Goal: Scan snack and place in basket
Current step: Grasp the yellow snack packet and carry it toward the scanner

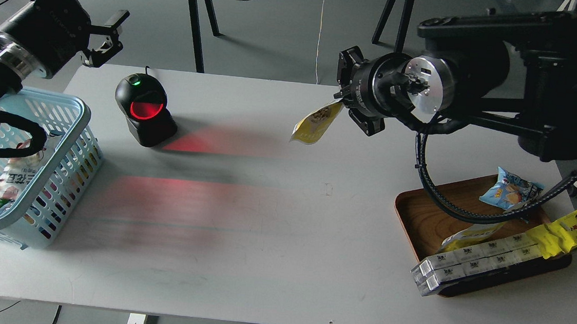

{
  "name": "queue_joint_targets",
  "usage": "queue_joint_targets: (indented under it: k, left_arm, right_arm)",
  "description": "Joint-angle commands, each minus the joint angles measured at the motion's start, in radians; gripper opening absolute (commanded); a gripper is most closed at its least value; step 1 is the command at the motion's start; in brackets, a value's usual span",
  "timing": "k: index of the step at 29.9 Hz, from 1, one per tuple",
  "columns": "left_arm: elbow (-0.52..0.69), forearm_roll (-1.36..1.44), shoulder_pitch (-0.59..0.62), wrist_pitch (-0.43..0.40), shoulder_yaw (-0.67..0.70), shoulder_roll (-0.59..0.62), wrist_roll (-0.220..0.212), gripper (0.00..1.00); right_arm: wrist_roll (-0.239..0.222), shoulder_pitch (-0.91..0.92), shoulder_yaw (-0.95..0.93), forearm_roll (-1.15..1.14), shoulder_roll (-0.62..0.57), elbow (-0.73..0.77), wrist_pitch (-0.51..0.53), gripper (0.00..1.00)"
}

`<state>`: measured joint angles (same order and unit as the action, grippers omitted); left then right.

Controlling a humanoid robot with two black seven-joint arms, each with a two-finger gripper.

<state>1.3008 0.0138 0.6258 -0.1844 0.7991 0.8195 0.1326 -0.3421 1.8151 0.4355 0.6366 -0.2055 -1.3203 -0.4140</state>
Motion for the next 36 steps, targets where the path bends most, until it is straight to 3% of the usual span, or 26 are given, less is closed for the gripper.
queue_joint_targets:
  k: [1, 4, 13, 36]
  left_arm:
    - [0.0, -0.002, 0.002, -0.001, 0.002, 0.003, -0.001, 1.0]
    - [0.0, 0.0, 0.002, 0.0, 0.002, 0.003, -0.001, 1.0]
    - [0.0, 0.0, 0.002, 0.0, 0.0, 0.004, -0.001, 1.0]
    - [0.0, -0.002, 0.003, 0.009, 0.0, -0.006, 0.001, 1.0]
  right_arm:
    - [0.002, -0.055, -0.038, 0.0, 0.112, 0.093, -0.005, 0.0]
    - [0.002, -0.097, -0.066, 0.0, 0.206, 0.173, -0.008, 0.0]
    - [0.002, -0.166, -0.083, 0.0, 0.206, 0.314, -0.009, 0.0]
    - [0.023, -0.221, -0.077, -0.012, 0.206, 0.237, 0.012, 0.01]
